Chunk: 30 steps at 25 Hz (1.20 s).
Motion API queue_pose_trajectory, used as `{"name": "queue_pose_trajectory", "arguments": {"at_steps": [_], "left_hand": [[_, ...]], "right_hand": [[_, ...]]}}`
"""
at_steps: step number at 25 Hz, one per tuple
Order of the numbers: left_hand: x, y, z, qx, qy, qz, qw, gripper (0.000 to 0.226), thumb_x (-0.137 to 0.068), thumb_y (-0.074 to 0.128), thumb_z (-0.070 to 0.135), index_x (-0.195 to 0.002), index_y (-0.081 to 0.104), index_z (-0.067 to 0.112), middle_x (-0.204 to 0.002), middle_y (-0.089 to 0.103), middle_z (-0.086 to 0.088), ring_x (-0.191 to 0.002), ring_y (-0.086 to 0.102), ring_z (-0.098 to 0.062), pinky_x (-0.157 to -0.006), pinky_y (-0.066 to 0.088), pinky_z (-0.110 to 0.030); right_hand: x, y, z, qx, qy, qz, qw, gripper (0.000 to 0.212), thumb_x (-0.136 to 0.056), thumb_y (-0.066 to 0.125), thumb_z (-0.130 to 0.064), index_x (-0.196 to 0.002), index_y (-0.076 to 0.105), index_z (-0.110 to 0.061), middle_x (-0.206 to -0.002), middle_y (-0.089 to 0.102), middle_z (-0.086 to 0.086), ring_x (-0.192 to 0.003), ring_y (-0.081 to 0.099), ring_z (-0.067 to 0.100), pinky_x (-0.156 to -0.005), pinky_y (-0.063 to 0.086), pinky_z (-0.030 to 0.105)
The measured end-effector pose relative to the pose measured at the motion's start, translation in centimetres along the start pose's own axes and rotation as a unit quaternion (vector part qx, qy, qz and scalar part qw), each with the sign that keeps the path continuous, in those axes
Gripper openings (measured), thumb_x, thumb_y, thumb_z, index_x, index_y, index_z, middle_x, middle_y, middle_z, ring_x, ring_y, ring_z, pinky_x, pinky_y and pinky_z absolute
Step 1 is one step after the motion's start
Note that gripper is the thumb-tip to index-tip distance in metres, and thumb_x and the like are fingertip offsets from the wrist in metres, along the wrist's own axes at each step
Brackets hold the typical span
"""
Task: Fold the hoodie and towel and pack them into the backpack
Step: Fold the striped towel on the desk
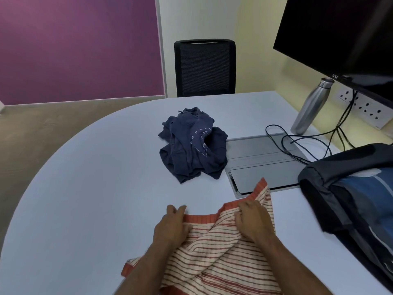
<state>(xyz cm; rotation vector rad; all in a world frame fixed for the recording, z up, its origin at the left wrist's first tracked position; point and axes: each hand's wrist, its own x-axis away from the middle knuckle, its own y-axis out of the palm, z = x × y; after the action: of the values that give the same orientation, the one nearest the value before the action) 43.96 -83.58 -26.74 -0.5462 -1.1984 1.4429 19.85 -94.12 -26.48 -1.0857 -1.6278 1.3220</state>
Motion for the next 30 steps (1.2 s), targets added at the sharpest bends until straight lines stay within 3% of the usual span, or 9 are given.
{"name": "queue_pose_trajectory", "arguments": {"at_steps": [4,8,11,14,16,19,24,27,30], "left_hand": [[-1.7,-0.3,-0.9,-0.014,-0.034,0.017,0.999,0.008,-0.098,0.049,0.032,-0.101,0.051,0.025,-0.109,0.048,0.002,-0.089,0.054,-0.014,-0.08,0.054,-0.034],[-3.9,-2.5,-2.9,0.081,-0.113,0.185,0.973,0.022,-0.098,0.038,0.015,-0.119,0.046,0.019,-0.125,0.044,-0.007,-0.092,0.057,-0.025,-0.077,0.052,-0.04],[-4.7,-4.4,-3.7,0.235,-0.139,0.278,0.921,0.039,-0.102,0.044,0.013,-0.14,0.041,0.02,-0.147,0.037,-0.005,-0.113,0.057,-0.024,-0.096,0.051,-0.044],[-3.6,-3.5,-3.7,0.146,-0.018,0.203,0.968,0.029,-0.1,0.048,0.043,-0.121,0.059,0.026,-0.123,0.062,0.003,-0.1,0.058,-0.011,-0.094,0.052,-0.036],[-2.4,-2.2,-3.7,0.031,0.05,0.095,0.994,0.057,-0.092,0.034,0.071,-0.122,0.061,0.031,-0.123,0.064,0.01,-0.104,0.056,-0.007,-0.1,0.048,-0.034],[-1.9,-0.7,-4.8,-0.102,0.07,0.016,0.992,0.097,-0.08,-0.002,0.085,-0.154,0.029,0.03,-0.16,0.029,0.007,-0.146,0.026,-0.019,-0.122,0.013,-0.043],[-1.9,-1.4,-7.8,-0.24,0.075,-0.054,0.966,0.1,-0.066,-0.035,0.077,-0.153,-0.021,0.03,-0.165,-0.016,0.005,-0.152,-0.013,-0.027,-0.114,-0.015,-0.062],[-1.5,-2.5,-6.6,-0.281,0.025,-0.047,0.958,0.073,-0.093,-0.005,0.066,-0.156,-0.013,0.031,-0.166,-0.013,0.0,-0.152,-0.01,-0.031,-0.112,-0.016,-0.062],[-0.4,-2.1,-4.0,-0.216,0.056,0.018,0.975,0.052,-0.103,0.032,0.045,-0.152,0.028,0.027,-0.161,0.029,-0.004,-0.145,0.027,-0.029,-0.12,0.016,-0.05]], "right_hand": [[-0.9,1.4,0.6,0.033,0.032,-0.098,0.994,0.067,-0.089,0.027,-0.065,-0.139,0.049,-0.027,-0.147,0.049,-0.001,-0.137,0.04,0.023,-0.118,0.02,0.051],[-1.2,1.5,0.0,-0.129,-0.022,-0.078,0.988,0.085,-0.086,0.021,-0.079,-0.157,0.012,-0.033,-0.165,-0.002,-0.007,-0.152,-0.008,0.016,-0.121,0.003,0.044],[-0.5,2.3,-0.7,-0.189,0.054,0.04,0.98,0.076,-0.089,0.03,-0.067,-0.154,0.024,-0.028,-0.165,0.011,-0.004,-0.151,0.008,0.019,-0.12,0.019,0.045],[1.3,4.0,-1.2,-0.156,0.111,0.13,0.973,0.06,-0.087,0.046,-0.054,-0.136,0.053,-0.019,-0.148,0.048,0.008,-0.134,0.045,0.029,-0.109,0.036,0.047],[2.8,5.6,-1.3,-0.12,0.124,0.123,0.977,0.06,-0.085,0.049,-0.057,-0.13,0.059,-0.018,-0.138,0.058,0.009,-0.125,0.054,0.03,-0.106,0.039,0.05],[5.3,7.6,-0.4,-0.038,0.098,0.06,0.993,0.074,-0.088,0.036,-0.071,-0.139,0.052,-0.02,-0.149,0.048,0.008,-0.135,0.046,0.031,-0.113,0.026,0.05],[7.0,6.9,4.2,0.005,-0.018,0.025,1.0,0.078,-0.094,0.018,-0.073,-0.154,0.03,-0.024,-0.162,0.02,0.0,-0.15,0.014,0.018,-0.122,0.002,0.037],[6.8,5.8,6.1,0.044,-0.047,-0.008,0.998,0.072,-0.097,0.022,-0.069,-0.154,0.027,-0.024,-0.161,0.026,0.004,-0.149,0.018,0.02,-0.12,-0.003,0.035],[6.9,5.0,5.5,0.039,-0.009,0.003,0.999,0.071,-0.097,0.025,-0.067,-0.144,0.046,-0.018,-0.151,0.045,0.011,-0.139,0.039,0.029,-0.117,0.013,0.044]]}}
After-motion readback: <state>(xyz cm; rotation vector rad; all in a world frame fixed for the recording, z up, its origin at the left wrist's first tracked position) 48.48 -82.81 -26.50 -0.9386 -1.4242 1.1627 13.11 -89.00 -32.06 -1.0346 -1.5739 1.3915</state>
